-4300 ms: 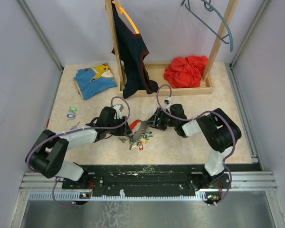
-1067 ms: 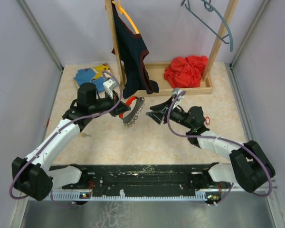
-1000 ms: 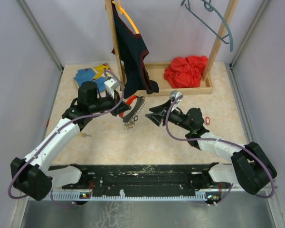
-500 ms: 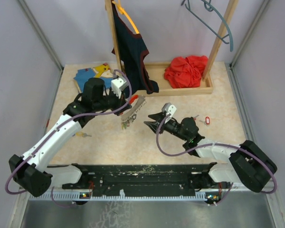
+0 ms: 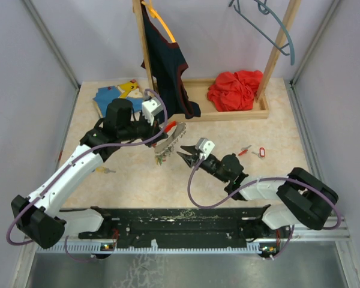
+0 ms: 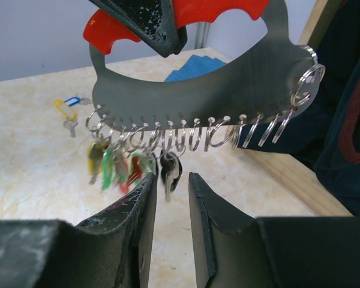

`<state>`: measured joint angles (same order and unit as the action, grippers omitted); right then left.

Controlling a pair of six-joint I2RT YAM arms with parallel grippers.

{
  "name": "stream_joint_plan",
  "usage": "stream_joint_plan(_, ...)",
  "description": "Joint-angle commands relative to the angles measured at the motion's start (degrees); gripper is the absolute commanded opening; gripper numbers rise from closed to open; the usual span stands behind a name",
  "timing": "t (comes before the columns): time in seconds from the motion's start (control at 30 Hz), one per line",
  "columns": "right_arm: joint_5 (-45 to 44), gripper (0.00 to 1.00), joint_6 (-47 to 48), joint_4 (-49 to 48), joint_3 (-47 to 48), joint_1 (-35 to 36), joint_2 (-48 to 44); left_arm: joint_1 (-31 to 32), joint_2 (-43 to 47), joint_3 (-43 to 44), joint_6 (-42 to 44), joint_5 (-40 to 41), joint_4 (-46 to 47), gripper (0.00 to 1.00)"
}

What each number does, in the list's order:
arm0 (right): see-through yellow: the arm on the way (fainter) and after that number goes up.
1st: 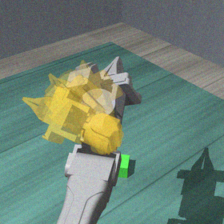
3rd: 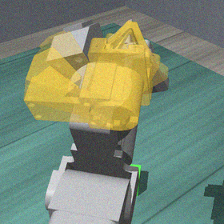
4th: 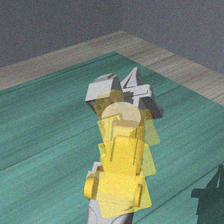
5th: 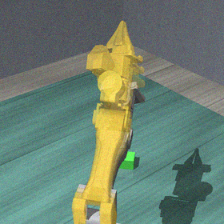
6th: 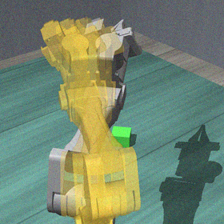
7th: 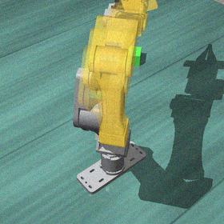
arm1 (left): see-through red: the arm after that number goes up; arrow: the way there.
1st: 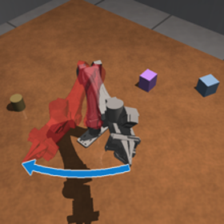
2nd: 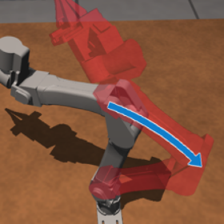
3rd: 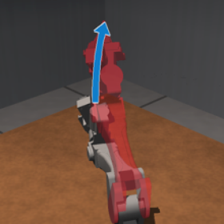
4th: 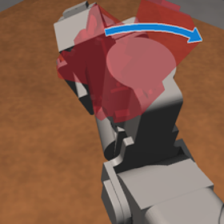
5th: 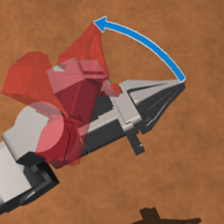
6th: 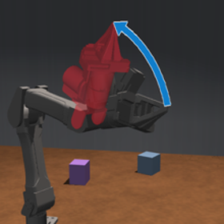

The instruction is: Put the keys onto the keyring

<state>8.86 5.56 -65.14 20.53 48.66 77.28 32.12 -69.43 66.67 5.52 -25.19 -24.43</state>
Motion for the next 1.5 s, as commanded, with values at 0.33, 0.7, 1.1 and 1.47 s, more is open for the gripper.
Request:
stream_joint_plan(0.33, -2.9, 0.22, 4.4, -9.2, 0.6, 1.4, 2.9, 0.2, 1.8, -0.7, 1.0, -4.3, 3.2, 0.00)
stream_joint_plan(0.7, -3.2, 0.20, 4.9, -9.9, 1.2, 1.5, 4.4, 0.3, 1.8, -0.8, 0.9, -6.1, 3.5, 0.00)
stream_joint_plan(1.1, -3.1, 0.19, 4.7, -12.0, 1.6, 1.6, 4.8, 0.4, 1.7, -0.8, 0.6, -7.1, 3.7, 0.00)
stream_joint_plan(1.47, -3.4, 0.17, 4.5, -12.5, 2.2, 1.6, 5.2, 0.6, 1.4, -0.9, 0.3, -7.8, 4.0, 0.00)
